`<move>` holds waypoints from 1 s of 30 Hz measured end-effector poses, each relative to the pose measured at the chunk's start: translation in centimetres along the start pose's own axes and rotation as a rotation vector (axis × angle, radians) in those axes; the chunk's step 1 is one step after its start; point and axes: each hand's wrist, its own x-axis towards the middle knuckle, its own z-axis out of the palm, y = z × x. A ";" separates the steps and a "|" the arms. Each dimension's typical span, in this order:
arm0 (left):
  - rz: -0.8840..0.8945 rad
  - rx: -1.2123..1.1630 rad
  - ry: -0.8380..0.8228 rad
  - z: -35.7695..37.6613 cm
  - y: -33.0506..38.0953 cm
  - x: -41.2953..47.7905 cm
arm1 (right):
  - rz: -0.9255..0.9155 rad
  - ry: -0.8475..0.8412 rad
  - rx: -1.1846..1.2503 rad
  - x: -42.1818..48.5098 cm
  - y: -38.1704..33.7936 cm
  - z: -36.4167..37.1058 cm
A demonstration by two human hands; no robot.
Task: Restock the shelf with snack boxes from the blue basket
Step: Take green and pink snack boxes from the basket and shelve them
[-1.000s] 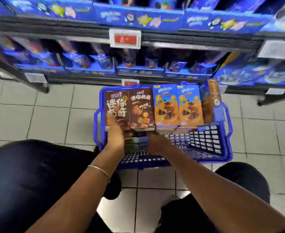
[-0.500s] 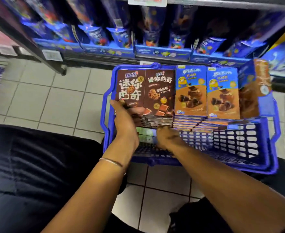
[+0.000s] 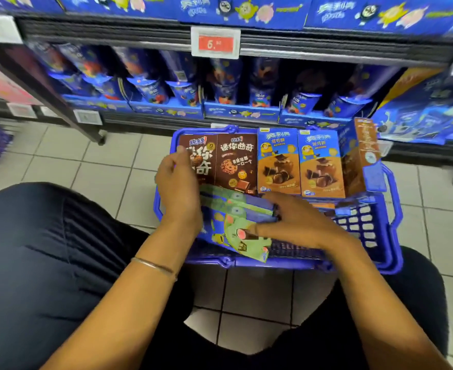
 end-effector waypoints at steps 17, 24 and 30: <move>-0.193 -0.334 -0.697 3.9 5.1 -3.1 | -0.038 0.273 0.913 -0.3 -6.2 -5.0; 0.030 -0.266 -0.682 4.7 8.8 0.5 | -0.266 0.428 0.756 0.4 -9.3 -8.9; 0.022 -0.213 -0.843 1.6 16.6 -3.6 | -0.201 0.536 0.863 -3.7 -17.4 -12.4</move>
